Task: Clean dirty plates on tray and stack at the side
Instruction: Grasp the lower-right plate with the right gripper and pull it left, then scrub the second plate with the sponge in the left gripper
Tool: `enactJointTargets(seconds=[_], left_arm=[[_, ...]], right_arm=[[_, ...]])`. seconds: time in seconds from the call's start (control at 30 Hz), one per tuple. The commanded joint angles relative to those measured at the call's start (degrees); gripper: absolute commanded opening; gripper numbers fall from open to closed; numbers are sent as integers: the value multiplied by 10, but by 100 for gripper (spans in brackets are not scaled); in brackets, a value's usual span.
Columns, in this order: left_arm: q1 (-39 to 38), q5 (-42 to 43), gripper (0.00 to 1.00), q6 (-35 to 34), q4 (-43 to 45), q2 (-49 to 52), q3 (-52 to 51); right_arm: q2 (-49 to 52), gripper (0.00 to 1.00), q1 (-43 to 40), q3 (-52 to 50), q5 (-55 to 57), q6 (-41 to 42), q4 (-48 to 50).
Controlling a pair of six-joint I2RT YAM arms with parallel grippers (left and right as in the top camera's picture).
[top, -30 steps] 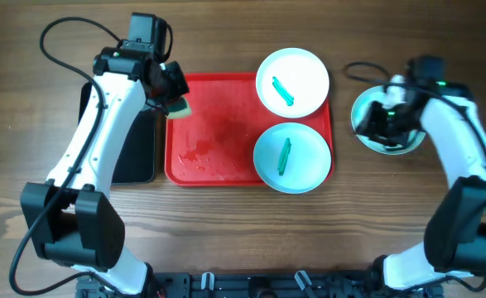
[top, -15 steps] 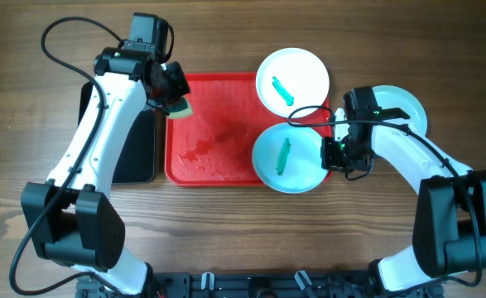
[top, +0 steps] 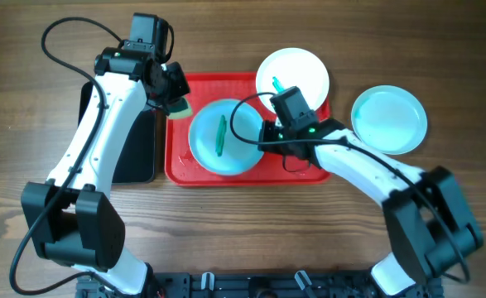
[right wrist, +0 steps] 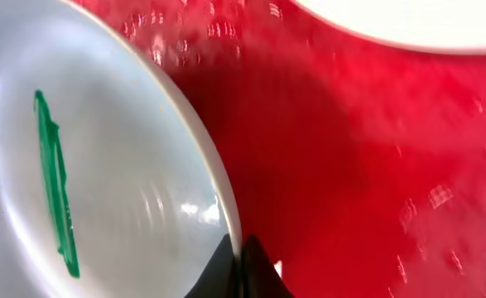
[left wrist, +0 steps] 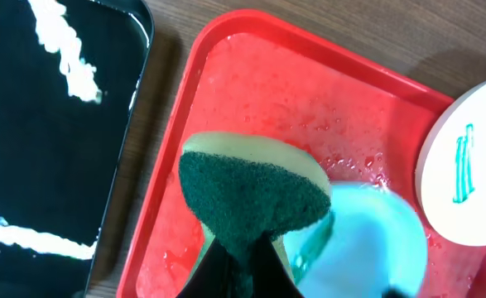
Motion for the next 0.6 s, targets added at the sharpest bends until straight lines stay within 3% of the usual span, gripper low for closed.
enactJointTargets(seconds=[0.0,0.17,0.33,0.57], left_arm=[[0,3,4,-5,-10,5,-7],[-2,5,4,46,46,5,-90],[-42,24,4,179,127,32,-156],[-60,-4,4,160,190,140,-156]], right_arm=[[52,4,1,20,-10,13,8],[129,4,2,95,-25,-23,-33],[164,4,8,140,-41,-44,-74],[164,4,8,140,-51,-55,-76]])
